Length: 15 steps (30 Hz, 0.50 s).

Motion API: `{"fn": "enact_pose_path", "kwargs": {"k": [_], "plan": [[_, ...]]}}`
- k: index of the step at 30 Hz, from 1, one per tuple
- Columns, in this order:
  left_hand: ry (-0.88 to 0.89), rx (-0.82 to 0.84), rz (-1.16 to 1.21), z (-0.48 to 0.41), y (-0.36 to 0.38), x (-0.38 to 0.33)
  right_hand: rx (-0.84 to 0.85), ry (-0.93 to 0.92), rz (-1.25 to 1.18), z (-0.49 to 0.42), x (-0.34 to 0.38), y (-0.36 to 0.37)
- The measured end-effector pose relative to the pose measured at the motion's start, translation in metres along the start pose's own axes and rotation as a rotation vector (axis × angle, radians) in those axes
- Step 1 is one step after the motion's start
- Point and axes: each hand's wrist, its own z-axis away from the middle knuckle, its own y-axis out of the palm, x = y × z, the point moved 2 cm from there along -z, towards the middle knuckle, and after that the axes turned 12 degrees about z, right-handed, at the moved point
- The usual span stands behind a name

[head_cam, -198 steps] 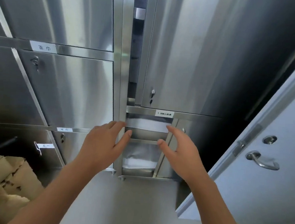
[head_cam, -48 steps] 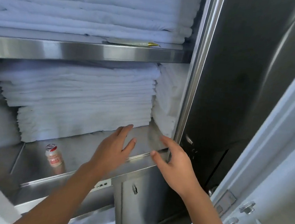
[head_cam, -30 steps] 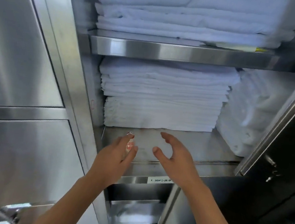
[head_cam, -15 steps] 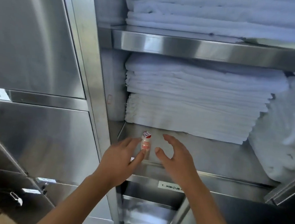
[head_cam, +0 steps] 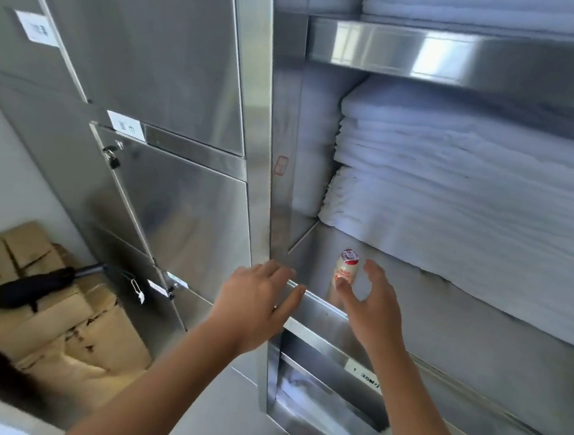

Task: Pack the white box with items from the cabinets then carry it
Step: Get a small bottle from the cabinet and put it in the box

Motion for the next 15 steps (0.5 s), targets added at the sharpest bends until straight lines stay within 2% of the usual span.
{"fn": "enact_pose_path", "kwargs": {"k": [8,15], "plan": [[-0.055,-0.019,0.036,0.006,0.002,0.005,0.025,0.081,-0.089,-0.032,-0.013,0.022],[-0.061,-0.043,0.057,0.003,0.006,0.009,0.037,0.036,-0.107,-0.031,-0.020,0.031]]}}
